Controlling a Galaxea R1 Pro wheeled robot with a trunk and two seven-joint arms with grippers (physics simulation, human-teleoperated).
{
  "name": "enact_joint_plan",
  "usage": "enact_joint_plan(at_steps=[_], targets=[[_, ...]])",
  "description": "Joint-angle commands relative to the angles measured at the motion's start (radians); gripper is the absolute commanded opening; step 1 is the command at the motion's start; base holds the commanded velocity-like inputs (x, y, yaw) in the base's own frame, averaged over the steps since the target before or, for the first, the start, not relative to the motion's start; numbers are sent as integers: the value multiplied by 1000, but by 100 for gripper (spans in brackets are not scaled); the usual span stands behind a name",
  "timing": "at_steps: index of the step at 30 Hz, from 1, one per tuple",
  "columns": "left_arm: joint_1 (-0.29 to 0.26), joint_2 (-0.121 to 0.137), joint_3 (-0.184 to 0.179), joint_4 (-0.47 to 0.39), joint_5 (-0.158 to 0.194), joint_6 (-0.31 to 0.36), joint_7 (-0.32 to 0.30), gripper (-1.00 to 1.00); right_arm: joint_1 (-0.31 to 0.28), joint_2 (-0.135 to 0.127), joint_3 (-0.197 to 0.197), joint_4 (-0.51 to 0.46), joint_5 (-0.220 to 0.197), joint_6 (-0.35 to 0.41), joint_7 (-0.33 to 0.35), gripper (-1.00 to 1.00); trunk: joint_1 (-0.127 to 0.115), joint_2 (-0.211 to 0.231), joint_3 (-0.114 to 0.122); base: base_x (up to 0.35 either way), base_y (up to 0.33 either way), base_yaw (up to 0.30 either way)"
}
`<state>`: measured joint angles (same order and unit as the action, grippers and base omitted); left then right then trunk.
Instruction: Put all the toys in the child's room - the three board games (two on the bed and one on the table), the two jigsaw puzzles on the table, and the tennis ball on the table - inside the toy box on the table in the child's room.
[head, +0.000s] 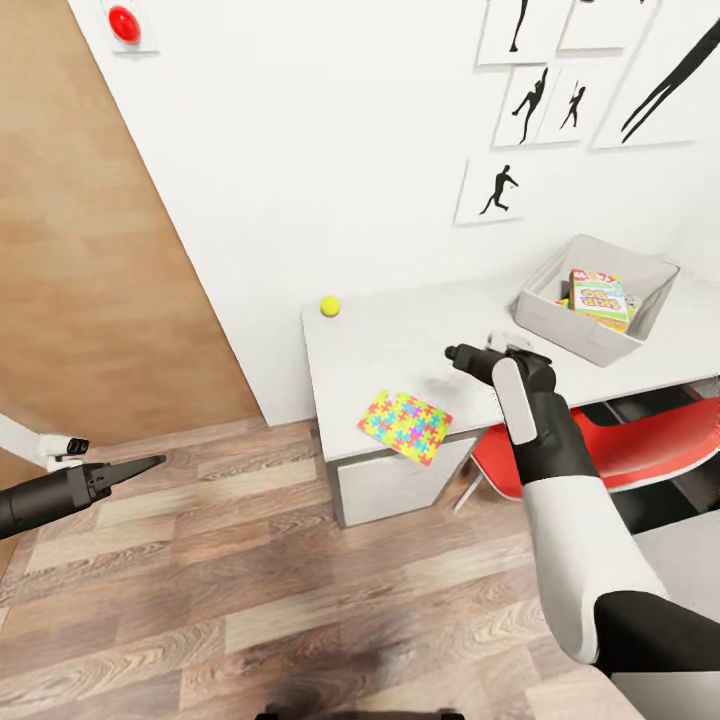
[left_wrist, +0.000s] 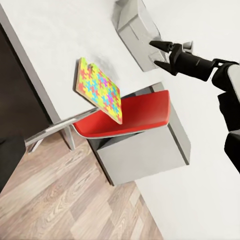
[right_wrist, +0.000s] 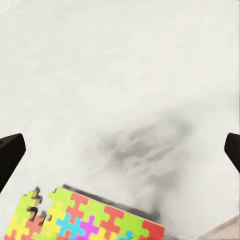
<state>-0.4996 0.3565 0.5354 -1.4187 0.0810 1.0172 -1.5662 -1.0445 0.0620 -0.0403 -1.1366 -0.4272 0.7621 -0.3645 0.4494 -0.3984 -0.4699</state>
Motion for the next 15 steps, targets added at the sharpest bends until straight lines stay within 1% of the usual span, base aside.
enact_joint_plan(at_steps=[1, 3, 4, 6, 7, 8, 9, 11, 12, 13, 14, 15], targets=[[0, 1, 0, 0, -1, 11, -5, 100, 30, 1, -19, -55, -18, 26, -4, 100, 1, -2, 0, 0, 0, -112], [0, 1, 1, 0, -1, 11, -5, 100, 63, 1, -34, -110, -32, 51, 5, 100, 1, -2, 3, 0, 0, -112], [0, 1, 1, 0, -1, 11, -5, 100, 103, 1, -44, -165, -54, 78, 20, 100, 1, -2, 5, 0, 0, -112], [0, 1, 1, 0, -1, 11, -5, 100, 148, 0, -53, -218, -83, 105, 43, 100, 1, -2, 8, 0, 0, -112], [0, 1, 1, 0, -1, 11, -5, 100, 202, 0, -63, -272, -119, 131, 74, 100, 1, -2, 9, 0, 0, -112], [0, 1, 1, 0, -1, 11, -5, 100, 231, 0, -70, -299, -139, 144, 92, 100, 1, -2, 11, 0, 0, -112], [0, 1, 1, 0, -1, 11, -5, 100, 294, -1, -87, -348, -180, 165, 135, 100, 1, -2, 12, 0, 0, -112], [0, 0, 1, 0, -1, 11, -5, 100, 359, -3, -112, -386, -222, 180, 187, 100, 1, -2, 15, 0, 0, -109], [0, 0, 1, 0, -1, 11, -5, 100, 423, -8, -142, -411, -262, 190, 252, 100, 1, -2, 17, 0, 0, -98], [0, 0, 1, 0, -1, 11, -5, 100, 453, -12, -157, -420, -280, 193, 290, 100, 1, -2, 19, 0, 0, -94], [0, 0, 1, 0, -1, 11, -5, 100, 510, -22, -183, -433, -310, 196, 377, 100, 1, -2, 20, 0, 0, -89], [0, 0, 1, 0, -2, 11, -5, 100, 536, -28, -195, -437, -321, 196, 426, 100, 1, -2, 22, 0, 0, -87]])
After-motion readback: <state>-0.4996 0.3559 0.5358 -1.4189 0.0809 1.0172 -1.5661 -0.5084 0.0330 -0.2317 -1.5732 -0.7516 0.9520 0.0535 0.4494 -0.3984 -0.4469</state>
